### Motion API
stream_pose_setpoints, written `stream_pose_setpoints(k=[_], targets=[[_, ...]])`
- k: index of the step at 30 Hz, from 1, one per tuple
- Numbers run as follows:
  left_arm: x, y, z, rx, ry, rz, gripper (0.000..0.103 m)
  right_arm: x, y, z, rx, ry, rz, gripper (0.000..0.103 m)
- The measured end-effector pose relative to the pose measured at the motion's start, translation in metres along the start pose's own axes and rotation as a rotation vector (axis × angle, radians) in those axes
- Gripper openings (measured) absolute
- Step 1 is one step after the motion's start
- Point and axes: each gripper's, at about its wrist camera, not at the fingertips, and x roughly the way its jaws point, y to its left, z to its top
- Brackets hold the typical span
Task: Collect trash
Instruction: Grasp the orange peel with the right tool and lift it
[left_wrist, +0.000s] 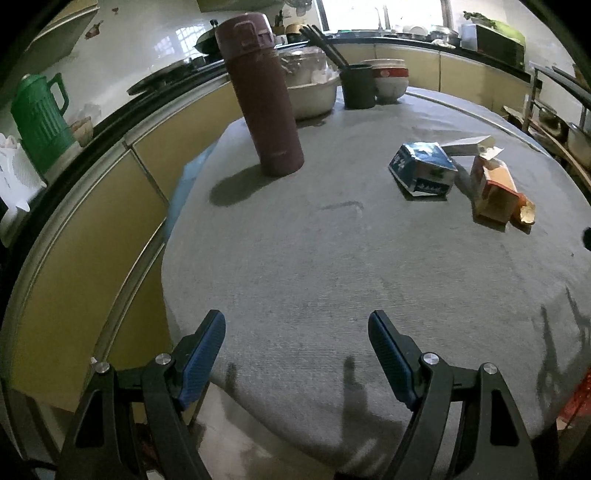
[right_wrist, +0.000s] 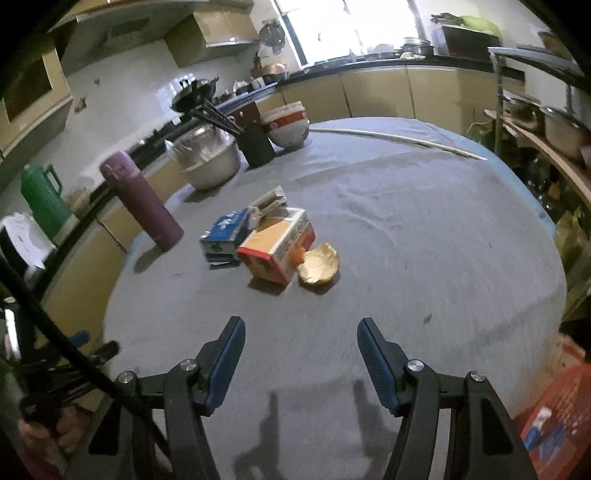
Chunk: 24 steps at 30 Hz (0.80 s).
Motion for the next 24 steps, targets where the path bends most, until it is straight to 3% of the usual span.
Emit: stream_pose_setpoints(k=[10,19,20,21,24], targets=[[0.009,0.003,0.014,-0.024,0.025,-0.023,0.08,0.072,-0.008,0.026,-0.034,0.099,-0.022,0.067],[0.02,-0.005,0.057,-0.029,0.03,-0.105,0.08,0.103,0.0,0.037,-0.081,0.115,-0.06,0.067],[0.024,-0.007,0.065,-0.025,0.032,-0.116,0.08,0.106,0.0,0.037,-0.082,0.115,-0.063,0.065],[0.026,-0.009,0.07,-0.023,0.033,-0.12,0.08,0.108,0.0,0.037,-0.086,0.122,-0.063,0.052],[0.033,-0.013,0.092,-0.019,0.026,-0.147,0.08,0.111,0.001,0.039,-0.102,0.12,-0.05,0.038]])
